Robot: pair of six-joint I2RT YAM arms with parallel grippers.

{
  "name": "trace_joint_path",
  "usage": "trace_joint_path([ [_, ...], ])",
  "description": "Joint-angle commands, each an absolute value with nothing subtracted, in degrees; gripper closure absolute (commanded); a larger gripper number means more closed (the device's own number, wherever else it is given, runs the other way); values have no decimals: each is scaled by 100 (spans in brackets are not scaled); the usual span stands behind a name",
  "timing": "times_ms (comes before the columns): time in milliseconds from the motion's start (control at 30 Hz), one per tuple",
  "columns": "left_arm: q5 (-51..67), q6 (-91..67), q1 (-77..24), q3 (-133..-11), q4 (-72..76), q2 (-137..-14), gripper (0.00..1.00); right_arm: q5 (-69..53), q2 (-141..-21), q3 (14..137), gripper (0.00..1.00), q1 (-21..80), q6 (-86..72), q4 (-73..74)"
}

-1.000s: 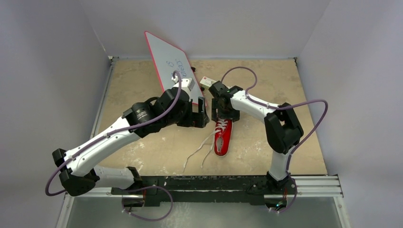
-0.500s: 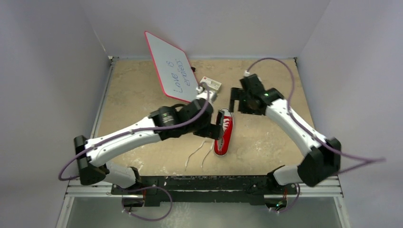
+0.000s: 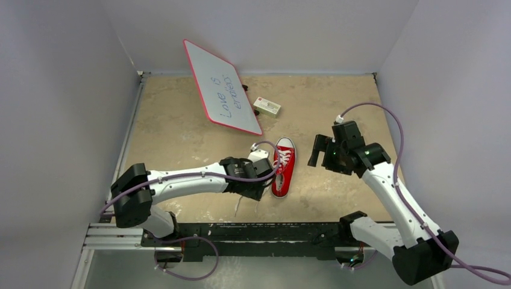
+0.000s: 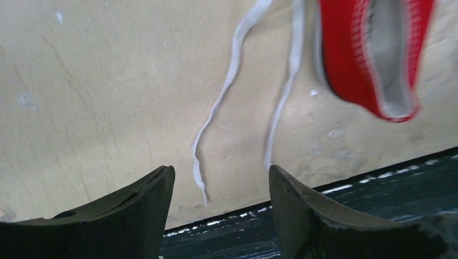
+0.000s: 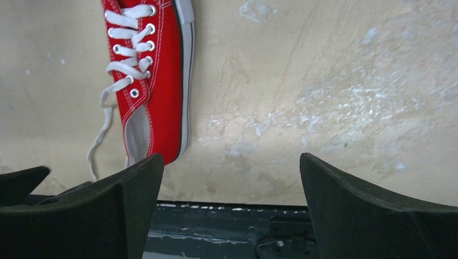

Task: Tie the shoes

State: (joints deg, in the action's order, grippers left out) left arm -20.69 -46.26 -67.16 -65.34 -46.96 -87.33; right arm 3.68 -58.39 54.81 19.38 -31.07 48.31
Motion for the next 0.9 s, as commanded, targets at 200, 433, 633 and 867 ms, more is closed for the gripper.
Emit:
trace_joint_path([
  [200, -2391, -4967, -6658, -5461, -3952, -9140, 36, -391, -5283, 5332, 5, 1949, -3394, 4953],
  [433, -2437, -5076, -6638, -5091, -3643, -9389, 55, -485, -5239, 5493, 6, 1949, -3284, 5098],
  [633, -2496, -5261, -6723, -5926, -4524, -8675, 100, -775, -5116, 5411, 7, 1944, -3271, 5138],
  [867, -1425, -5386, -6501, -7349, -3925, -7945, 100, -2967, -4651, 4918, 9, 1947, -2559, 3672],
])
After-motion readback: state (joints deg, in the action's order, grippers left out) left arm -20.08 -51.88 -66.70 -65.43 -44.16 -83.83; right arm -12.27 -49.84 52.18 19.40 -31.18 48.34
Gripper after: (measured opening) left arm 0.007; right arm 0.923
